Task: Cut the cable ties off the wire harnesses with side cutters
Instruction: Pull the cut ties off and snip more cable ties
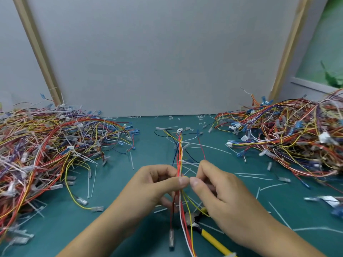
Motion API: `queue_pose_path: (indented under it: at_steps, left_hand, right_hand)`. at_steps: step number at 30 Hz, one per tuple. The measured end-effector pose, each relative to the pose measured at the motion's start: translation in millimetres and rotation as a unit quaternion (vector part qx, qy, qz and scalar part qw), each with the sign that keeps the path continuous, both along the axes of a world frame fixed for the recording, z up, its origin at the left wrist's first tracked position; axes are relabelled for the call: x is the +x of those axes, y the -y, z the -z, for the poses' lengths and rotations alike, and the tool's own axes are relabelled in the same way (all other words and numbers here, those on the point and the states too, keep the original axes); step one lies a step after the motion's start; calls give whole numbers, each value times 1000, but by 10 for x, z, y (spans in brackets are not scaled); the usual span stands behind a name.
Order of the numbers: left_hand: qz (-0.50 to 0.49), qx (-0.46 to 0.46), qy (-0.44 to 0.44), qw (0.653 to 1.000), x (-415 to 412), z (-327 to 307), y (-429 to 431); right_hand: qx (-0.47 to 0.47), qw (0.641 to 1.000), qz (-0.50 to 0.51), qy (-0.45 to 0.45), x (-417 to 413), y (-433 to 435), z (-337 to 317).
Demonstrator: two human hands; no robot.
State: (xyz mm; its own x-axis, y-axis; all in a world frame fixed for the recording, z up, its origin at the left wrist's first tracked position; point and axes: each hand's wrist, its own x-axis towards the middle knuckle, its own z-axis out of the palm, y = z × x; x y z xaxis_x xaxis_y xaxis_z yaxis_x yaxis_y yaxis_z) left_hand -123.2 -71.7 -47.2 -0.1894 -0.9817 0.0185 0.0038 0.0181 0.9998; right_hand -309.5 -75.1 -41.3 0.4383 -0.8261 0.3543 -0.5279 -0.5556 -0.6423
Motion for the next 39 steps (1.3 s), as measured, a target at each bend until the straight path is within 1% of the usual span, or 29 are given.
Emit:
queue_pose_path:
  at_steps: [4, 9, 16, 20, 22, 24, 27, 29, 33, 34, 37, 38, 39]
  left_hand:
    - [-21, 4, -10, 1000, -41, -8, -14]
    - [-37, -12, 3, 999, -49, -44, -4]
    - [-42, -13, 2, 999, -45, -37, 2]
    - [-38, -16, 6, 999, -38, -19, 9]
    - [-25, 0, 11, 1000, -13, 0, 9]
    - [-12, 40, -3, 999, 7, 14, 25]
    - [-37, 97, -69, 992, 11, 6, 49]
    - [-48, 97, -92, 990, 32, -1, 61]
    - [-29, 92, -110, 989, 47, -27, 34]
    - [-30, 86, -106, 990, 45, -33, 28]
    - [-39, 57, -88, 994, 28, -34, 19]
    - [-44, 45, -80, 995, 15, -30, 11]
    - [-50, 33, -70, 996, 2, -24, 0]
  right_hand:
    - [-34, 999, 3, 0, 10, -12, 12]
    - [-67, 998, 11, 10, 2, 59, 10]
    - [-68, 998, -2, 3, -4, 65, 18]
    - [-58, 998, -9, 16, -3, 63, 17]
    - [-59, 998, -16, 7, 2, 38, 31]
    - [-66, 998, -24, -7, 7, 18, 32]
    - [-73, 997, -39, -8, 24, 8, 36]
    - [-74, 996, -50, -13, 33, 5, 51]
    - [-74, 993, -81, -47, 1, 34, 41]
    - [-85, 993, -75, -37, -9, 50, 22]
    - [-117, 991, -6, 63, -52, 108, -46]
    - [-123, 990, 15, 75, -67, 125, -60]
    - [-122, 990, 28, 64, -71, 136, -59]
